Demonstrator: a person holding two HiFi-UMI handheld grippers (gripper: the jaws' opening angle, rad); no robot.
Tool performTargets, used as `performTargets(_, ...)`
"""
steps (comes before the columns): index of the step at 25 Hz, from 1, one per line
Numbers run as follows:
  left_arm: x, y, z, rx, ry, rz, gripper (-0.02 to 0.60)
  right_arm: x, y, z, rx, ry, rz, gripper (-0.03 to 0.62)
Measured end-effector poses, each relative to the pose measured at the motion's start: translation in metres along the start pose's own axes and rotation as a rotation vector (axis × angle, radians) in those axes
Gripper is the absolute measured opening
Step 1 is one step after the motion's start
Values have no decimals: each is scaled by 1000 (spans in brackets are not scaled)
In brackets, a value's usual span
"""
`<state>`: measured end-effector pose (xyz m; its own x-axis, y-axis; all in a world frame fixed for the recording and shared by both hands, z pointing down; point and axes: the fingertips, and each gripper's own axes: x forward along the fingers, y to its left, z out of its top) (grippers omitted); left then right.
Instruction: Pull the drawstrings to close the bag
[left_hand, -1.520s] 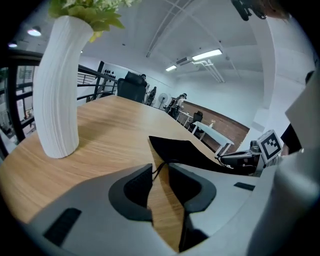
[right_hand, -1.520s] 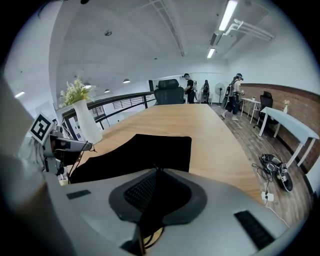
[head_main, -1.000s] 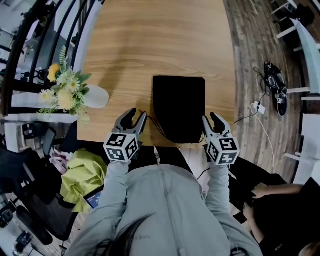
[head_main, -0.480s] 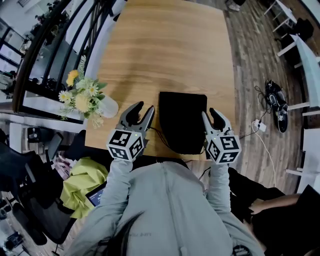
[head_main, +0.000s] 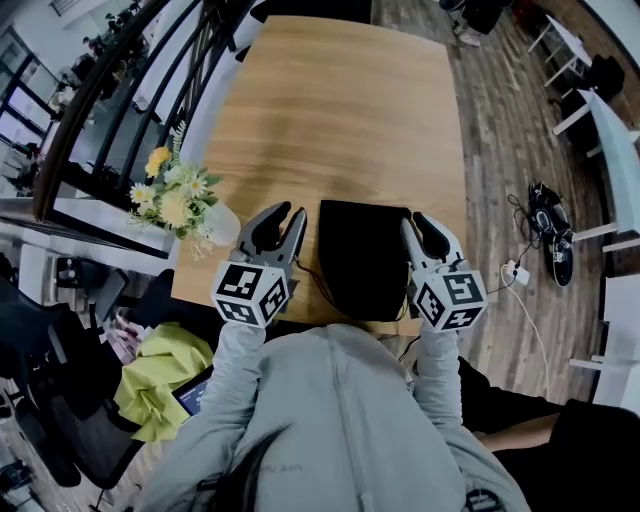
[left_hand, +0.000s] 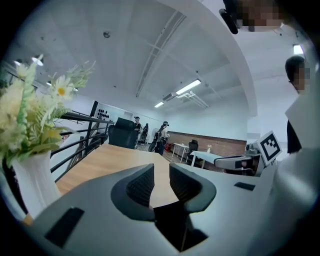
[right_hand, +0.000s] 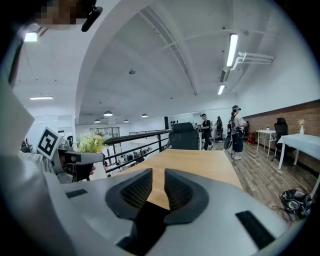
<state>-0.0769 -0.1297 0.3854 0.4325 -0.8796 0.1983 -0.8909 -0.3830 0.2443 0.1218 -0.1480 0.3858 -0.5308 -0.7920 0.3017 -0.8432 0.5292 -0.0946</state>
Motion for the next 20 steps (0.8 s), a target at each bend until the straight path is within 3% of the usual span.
performTargets(7, -12, -4, 6, -8, -29, 11, 46, -18, -3, 16, 13, -73, 4, 47)
performTargets(20, -13, -12, 3, -9, -25, -5, 26, -41, -24, 5, 11, -106, -40, 21)
